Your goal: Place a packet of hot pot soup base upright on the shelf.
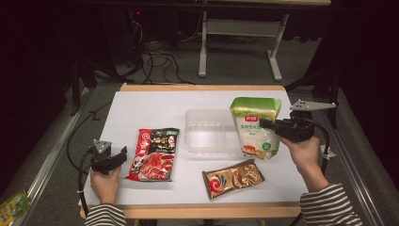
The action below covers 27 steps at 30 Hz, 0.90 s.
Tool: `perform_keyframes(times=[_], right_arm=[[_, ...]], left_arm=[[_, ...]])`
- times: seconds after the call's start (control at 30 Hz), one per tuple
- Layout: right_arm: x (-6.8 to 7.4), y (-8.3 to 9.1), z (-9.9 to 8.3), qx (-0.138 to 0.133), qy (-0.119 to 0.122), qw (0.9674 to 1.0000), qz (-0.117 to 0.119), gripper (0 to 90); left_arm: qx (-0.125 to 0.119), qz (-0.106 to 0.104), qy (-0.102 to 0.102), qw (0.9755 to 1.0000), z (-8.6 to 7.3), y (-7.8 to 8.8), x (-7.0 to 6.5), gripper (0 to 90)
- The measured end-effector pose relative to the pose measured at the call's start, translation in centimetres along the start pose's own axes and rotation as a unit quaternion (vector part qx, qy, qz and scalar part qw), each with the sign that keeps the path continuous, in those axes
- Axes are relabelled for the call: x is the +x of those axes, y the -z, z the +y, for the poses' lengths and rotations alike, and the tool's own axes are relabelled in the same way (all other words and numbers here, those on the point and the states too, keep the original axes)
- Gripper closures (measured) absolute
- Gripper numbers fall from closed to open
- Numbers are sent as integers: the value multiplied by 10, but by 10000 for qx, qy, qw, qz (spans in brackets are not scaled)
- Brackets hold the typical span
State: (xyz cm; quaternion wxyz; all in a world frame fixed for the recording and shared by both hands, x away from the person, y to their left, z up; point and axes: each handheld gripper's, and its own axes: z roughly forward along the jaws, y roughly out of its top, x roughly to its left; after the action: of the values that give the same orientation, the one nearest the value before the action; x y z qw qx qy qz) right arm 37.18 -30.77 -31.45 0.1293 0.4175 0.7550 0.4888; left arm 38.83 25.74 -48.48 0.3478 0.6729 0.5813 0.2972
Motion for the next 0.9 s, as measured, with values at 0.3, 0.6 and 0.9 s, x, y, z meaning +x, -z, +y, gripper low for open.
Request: perform_keyframes(times=[0.3,0.6,0.9], right_arm=[[-4,-18,10,-80,-122,9999,71,900],[-6,-28,16,-110,-165,9998,23,900],[-10,-36,20,-138,-180,9997,-70,900]], left_arm=[[3,8,9,10000,0,0,0,369],[21,9,-7,10000,0,0,0,368],[68,28,-59,10000,0,-1,-1,370]])
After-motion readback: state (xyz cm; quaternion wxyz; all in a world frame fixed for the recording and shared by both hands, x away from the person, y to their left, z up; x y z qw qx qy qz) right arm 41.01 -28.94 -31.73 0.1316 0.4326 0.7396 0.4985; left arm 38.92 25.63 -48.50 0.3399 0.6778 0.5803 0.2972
